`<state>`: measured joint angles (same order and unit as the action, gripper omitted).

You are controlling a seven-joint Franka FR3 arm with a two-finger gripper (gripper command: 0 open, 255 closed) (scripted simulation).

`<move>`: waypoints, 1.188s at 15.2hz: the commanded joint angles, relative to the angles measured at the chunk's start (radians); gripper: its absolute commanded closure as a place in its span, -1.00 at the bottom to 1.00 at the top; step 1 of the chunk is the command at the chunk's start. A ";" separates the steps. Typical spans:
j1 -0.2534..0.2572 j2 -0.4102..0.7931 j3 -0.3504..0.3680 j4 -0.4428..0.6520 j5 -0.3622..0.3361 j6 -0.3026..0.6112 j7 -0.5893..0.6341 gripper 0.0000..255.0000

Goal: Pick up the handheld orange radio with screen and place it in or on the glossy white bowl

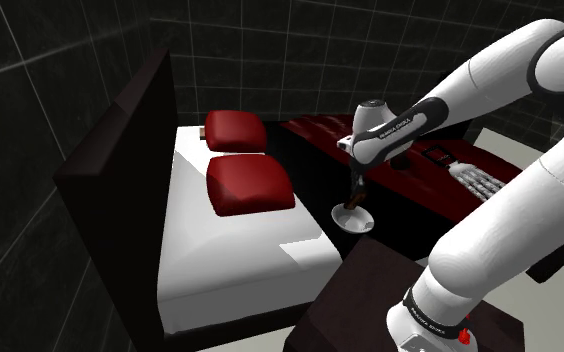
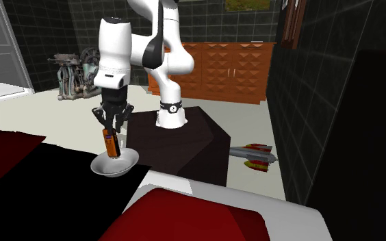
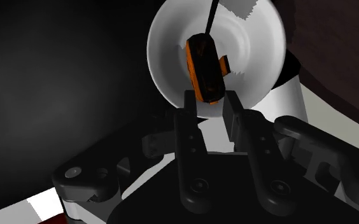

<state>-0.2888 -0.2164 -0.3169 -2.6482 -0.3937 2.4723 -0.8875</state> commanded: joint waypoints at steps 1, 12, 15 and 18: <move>-0.001 0.024 -0.002 -0.008 -0.005 0.033 0.008 1.00; -0.003 0.075 -0.006 -0.019 -0.013 0.094 0.020 1.00; -0.003 0.075 -0.006 -0.019 -0.013 0.094 0.020 -1.00; -0.003 0.075 -0.006 -0.019 -0.013 0.094 0.020 -1.00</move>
<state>-0.2921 -0.1411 -0.3231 -2.6673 -0.4067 2.5665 -0.8678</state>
